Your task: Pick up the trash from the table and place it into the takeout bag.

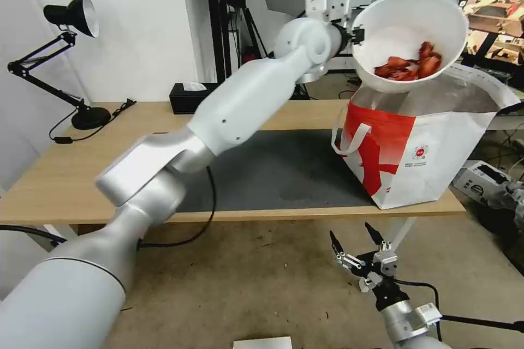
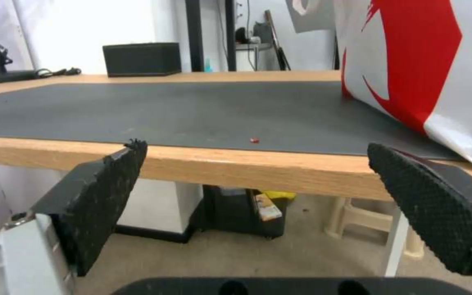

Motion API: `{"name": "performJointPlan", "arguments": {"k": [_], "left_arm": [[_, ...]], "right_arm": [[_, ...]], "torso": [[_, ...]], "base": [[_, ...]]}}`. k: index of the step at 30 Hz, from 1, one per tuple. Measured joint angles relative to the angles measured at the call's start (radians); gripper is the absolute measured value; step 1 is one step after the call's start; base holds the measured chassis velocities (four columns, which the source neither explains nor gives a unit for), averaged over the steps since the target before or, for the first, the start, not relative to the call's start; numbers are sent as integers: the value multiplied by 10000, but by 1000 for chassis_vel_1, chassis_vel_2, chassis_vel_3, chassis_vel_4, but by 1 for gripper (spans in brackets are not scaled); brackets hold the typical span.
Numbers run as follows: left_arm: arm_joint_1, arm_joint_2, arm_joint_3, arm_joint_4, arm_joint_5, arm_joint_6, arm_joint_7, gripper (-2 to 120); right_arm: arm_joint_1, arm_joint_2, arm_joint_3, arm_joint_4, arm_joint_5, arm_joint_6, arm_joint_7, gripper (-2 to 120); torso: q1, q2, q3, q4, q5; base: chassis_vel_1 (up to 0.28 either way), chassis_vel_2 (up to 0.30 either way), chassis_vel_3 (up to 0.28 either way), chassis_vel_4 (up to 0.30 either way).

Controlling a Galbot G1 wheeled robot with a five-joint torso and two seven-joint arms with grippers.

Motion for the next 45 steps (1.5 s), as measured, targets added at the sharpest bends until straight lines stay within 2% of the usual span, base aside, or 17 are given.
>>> {"name": "performJointPlan", "arguments": {"k": [2, 9, 14, 24, 33, 45], "left_arm": [[199, 12, 507, 99, 1045, -652, 18, 0], [359, 48, 817, 79, 1890, -1220, 302, 0], [333, 58, 997, -113, 2099, -1250, 415, 0], [304, 192, 1638, -701, 3335, -1265, 556, 0], [318, 346, 1881, -832, 3207, -896, 1410, 0], [418, 349, 1792, -749, 1848, 302, 2467, 0]], "right_arm": [[0, 0, 0, 0, 0, 0, 0, 100], [0, 0, 0, 0, 0, 0, 0, 100], [0, 0, 0, 0, 0, 0, 0, 100], [0, 0, 0, 0, 0, 0, 0, 100], [0, 0, 0, 0, 0, 0, 0, 100], [0, 0, 0, 0, 0, 0, 0, 100]], "torso": [[0, -1, 1, -1, -1], [0, 0, 0, 0, -2], [1, 0, 1, 0, -2], [0, 0, 0, -1, -2], [0, 0, 0, 0, -2], [0, -1, 1, -1, -2]], "base": [[0, 0, 0, 0], [0, 0, 0, 0], [0, 0, 0, 0], [0, 0, 0, 0], [0, 0, 0, 0], [0, 0, 0, 0]]}}
